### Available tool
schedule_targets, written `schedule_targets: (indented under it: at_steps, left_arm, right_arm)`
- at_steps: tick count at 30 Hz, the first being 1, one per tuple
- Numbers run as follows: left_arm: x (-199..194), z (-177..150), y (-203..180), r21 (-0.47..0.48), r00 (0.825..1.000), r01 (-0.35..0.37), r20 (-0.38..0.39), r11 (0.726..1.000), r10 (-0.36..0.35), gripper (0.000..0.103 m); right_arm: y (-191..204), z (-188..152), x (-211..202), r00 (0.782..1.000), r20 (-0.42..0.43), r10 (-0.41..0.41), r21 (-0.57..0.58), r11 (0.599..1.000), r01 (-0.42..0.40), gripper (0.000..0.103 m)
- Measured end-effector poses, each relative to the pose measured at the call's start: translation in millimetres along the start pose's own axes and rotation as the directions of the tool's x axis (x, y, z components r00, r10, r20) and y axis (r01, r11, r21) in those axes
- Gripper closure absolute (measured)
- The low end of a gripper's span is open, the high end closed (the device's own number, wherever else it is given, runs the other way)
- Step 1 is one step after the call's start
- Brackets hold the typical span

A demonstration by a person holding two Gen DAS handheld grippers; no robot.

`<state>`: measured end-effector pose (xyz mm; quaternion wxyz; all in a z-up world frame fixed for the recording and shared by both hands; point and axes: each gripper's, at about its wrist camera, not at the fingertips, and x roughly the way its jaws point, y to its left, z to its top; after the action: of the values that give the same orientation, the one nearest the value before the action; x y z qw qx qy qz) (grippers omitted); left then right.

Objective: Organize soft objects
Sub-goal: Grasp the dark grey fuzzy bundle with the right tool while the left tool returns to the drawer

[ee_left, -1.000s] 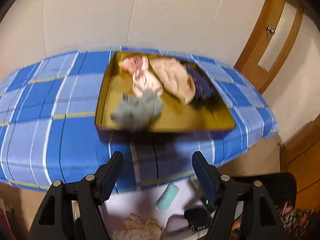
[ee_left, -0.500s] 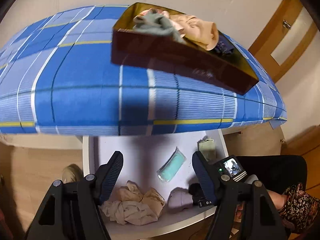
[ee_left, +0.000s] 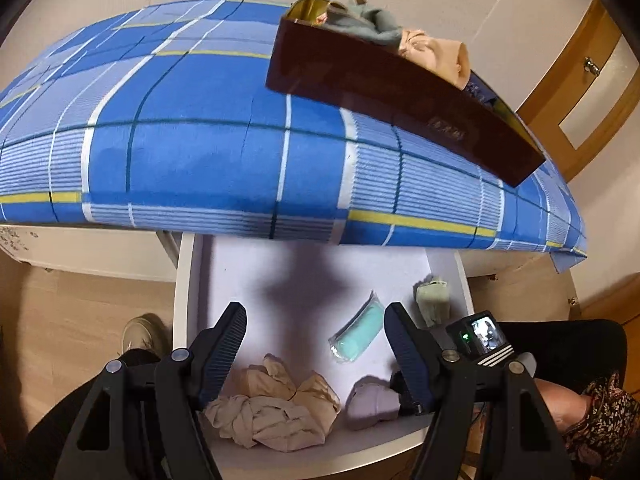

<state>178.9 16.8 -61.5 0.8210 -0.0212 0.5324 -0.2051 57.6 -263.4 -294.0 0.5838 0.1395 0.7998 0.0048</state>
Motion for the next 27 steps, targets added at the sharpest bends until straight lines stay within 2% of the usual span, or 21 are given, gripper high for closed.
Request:
schedule_targets:
  at_steps: [9,13,19,23,27]
  left_arm:
    - [14.4,-4.3,-2.7,0.017,0.998,-0.037,-0.052,0.999,0.038,0.031]
    - [22.1,-3.7,-7.5,0.046,0.994,-0.067,-0.081,0.997,0.071,0.031]
    - [35.9,-4.8,-13.2,0.081,0.988,-0.071,-0.129,0.994,0.081,0.031]
    - [38.9,-5.0,-11.2,0.08,0.985,-0.073,-0.149,0.994,0.084,0.031]
    - [44.7,-6.1,-10.1,0.081,0.981,-0.085,-0.169,0.993,0.097,0.031]
  right_arm:
    - [3.8,2.2,8.3,1.0,-0.006,-0.028,-0.012,1.0,0.028,0.01]
    - [5.1,2.0,16.5,0.999,-0.017,-0.048,-0.021,0.999,0.047,0.018]
    - [7.2,5.4,27.1,0.997,-0.017,-0.073,-0.04,0.997,0.072,0.028]
    - [10.8,7.2,24.1,0.998,0.013,-0.057,-0.049,0.997,0.057,0.034]
    - [9.9,11.1,10.7,0.996,0.078,-0.043,-0.041,0.998,0.047,0.041]
